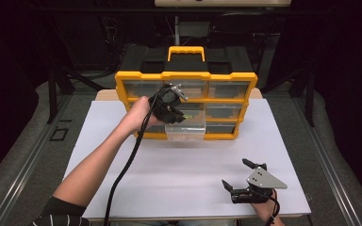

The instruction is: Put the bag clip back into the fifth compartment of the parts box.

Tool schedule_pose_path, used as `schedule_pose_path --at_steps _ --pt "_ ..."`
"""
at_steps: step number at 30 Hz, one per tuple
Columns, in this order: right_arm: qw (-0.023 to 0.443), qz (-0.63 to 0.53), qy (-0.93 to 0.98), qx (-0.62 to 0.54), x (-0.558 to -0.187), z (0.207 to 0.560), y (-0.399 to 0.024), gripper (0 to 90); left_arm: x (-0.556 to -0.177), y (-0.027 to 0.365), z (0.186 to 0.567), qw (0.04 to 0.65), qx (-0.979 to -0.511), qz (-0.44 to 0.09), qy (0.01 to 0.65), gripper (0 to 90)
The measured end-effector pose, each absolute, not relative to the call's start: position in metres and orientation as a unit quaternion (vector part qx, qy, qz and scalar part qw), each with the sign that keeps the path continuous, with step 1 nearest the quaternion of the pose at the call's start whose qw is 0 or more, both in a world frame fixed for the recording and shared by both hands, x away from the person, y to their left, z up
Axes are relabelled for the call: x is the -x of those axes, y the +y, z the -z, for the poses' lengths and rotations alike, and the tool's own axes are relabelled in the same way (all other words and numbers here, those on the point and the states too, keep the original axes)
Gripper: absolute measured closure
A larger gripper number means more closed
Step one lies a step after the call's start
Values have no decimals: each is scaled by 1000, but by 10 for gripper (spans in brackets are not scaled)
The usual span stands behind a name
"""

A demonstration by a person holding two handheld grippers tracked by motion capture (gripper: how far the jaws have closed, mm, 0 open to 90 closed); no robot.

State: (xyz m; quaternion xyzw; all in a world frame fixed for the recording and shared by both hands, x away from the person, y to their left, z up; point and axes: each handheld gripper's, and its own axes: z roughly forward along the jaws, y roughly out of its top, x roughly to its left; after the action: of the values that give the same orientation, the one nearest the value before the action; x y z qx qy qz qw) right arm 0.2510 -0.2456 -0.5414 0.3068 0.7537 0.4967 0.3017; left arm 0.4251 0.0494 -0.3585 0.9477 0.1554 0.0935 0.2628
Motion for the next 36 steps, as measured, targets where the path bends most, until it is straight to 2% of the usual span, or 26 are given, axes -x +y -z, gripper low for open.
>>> schedule_pose_path --at_steps 4,9,16,17,19,21,24,29,36 --pt "303 -496 753 -308 -251 542 -246 6 -424 48 359 261 -949 -92 151 789" --pt "301 -497 752 -312 -251 542 -247 6 -424 50 356 281 -943 -96 150 672" --pt "300 -499 748 -318 -251 541 -246 6 -418 59 340 268 -945 -110 149 470" --pt "300 -501 747 -317 -252 541 -245 5 -417 62 338 267 -944 -115 154 413" --pt "299 -495 753 -314 -251 541 -243 5 -414 71 335 274 -941 -114 159 359" --pt "297 -495 755 -311 -252 541 -242 5 -411 81 334 273 -940 -123 165 254" --pt "298 -492 756 -313 -254 542 -241 5 -407 96 332 280 -934 -129 179 154" --pt "298 -489 757 -314 -254 543 -241 5 -401 123 335 282 -928 -141 197 95" --pt "300 -489 756 -316 -255 543 -240 5 -397 142 353 277 -925 -143 216 56"
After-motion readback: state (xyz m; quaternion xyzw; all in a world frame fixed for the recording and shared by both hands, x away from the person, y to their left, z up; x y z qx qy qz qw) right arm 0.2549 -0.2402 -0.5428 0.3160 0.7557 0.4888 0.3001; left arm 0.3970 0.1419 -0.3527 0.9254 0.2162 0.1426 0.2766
